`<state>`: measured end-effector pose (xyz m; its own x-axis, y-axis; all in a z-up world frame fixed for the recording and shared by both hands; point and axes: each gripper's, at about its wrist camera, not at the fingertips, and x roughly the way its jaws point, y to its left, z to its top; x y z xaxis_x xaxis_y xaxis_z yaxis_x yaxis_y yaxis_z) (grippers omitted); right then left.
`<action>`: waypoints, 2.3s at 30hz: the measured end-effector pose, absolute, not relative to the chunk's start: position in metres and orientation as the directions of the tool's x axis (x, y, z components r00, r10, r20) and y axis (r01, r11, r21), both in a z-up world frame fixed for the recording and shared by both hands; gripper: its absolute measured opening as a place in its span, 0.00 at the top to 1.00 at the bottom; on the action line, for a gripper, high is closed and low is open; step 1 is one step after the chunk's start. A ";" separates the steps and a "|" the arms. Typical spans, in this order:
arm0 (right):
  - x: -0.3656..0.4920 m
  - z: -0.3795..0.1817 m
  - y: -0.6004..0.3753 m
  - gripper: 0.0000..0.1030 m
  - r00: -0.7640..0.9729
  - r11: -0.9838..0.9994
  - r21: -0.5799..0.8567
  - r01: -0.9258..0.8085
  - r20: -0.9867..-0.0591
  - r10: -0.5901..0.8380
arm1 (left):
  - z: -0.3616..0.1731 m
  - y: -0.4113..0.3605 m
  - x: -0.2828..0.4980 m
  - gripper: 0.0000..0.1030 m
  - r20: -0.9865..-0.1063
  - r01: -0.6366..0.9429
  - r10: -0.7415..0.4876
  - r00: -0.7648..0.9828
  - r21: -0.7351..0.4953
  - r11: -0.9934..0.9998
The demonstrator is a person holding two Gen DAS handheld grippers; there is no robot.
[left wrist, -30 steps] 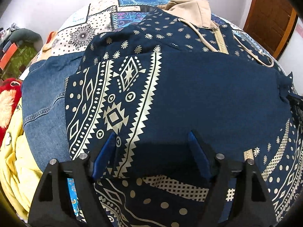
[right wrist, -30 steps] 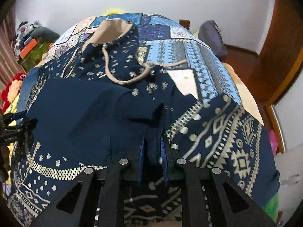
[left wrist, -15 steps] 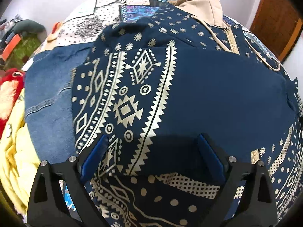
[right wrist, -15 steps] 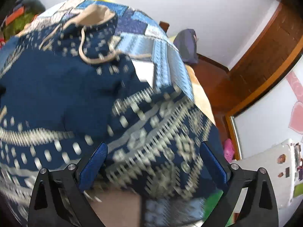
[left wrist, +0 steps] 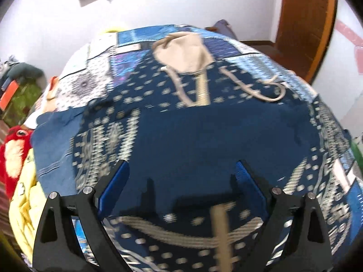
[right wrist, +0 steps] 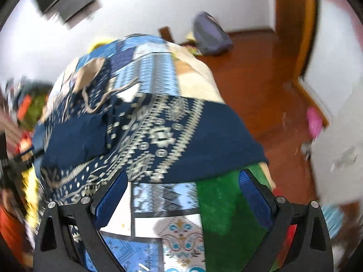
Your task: Fold large clothes
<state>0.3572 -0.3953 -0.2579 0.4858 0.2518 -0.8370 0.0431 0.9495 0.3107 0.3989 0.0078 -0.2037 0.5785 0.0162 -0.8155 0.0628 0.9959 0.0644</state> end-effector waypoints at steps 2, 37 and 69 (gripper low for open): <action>0.361 -0.271 -0.410 0.05 0.469 0.926 0.362 0.105 -0.839 0.275 | -0.205 -0.004 0.405 0.08 -0.818 0.085 -0.024 0.574 0.030 0.996; 0.413 -0.110 -0.276 0.92 0.726 0.890 0.426 -0.162 -0.559 0.400 | -0.141 0.031 0.347 0.08 -0.684 0.031 -0.047 0.728 -0.035 0.999; 0.394 -0.287 -0.037 0.00 0.025 0.783 0.602 -0.156 -0.790 0.613 | -0.131 0.130 0.229 0.08 -0.663 -0.131 0.073 0.745 -0.038 0.991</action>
<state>0.3936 -0.0366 -0.2870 0.0250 0.6125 -0.7901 -0.1561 0.7830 0.6021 0.2288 0.1296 -0.1313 0.7452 0.0735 -0.6628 -0.1313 0.9906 -0.0378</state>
